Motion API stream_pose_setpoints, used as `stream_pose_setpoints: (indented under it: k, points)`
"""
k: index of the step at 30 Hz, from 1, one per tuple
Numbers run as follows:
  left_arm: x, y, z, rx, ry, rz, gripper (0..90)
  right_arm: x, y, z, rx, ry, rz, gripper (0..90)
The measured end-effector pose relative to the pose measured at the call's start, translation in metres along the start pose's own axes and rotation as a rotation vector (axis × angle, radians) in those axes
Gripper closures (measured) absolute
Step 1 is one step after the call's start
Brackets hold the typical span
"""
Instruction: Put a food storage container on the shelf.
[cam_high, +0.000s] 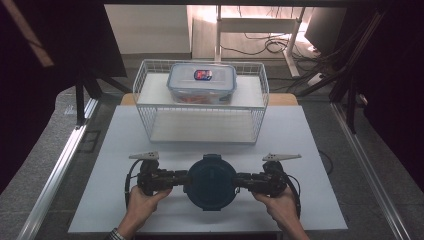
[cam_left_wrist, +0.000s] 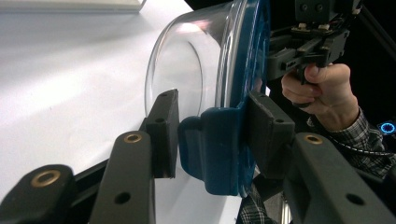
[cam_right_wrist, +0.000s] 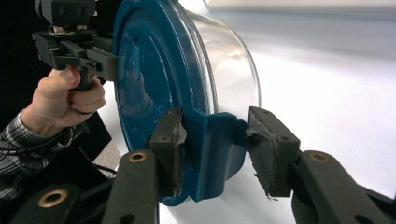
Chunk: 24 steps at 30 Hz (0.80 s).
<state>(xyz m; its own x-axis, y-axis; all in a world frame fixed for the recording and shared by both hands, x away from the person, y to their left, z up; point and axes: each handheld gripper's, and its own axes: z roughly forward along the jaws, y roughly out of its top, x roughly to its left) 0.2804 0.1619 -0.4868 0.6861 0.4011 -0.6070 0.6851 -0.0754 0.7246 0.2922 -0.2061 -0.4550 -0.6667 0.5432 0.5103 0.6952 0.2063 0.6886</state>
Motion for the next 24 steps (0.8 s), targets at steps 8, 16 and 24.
stream_pose_setpoints:
  k: [8, 16, 24]
  points:
    - [0.001, 0.015, -0.007, -0.014, 0.002, 0.005, 57.5, 0.004, 0.026, -0.002, -0.022, -0.008, -0.032, 56.8]
    - [-0.004, 0.040, -0.015, -0.020, 0.022, 0.030, 57.4, 0.005, 0.046, -0.004, -0.050, 0.000, -0.044, 56.8]
    - [-0.009, 0.066, -0.021, -0.034, 0.028, 0.048, 57.4, 0.008, 0.065, -0.010, -0.082, 0.008, -0.051, 56.9]
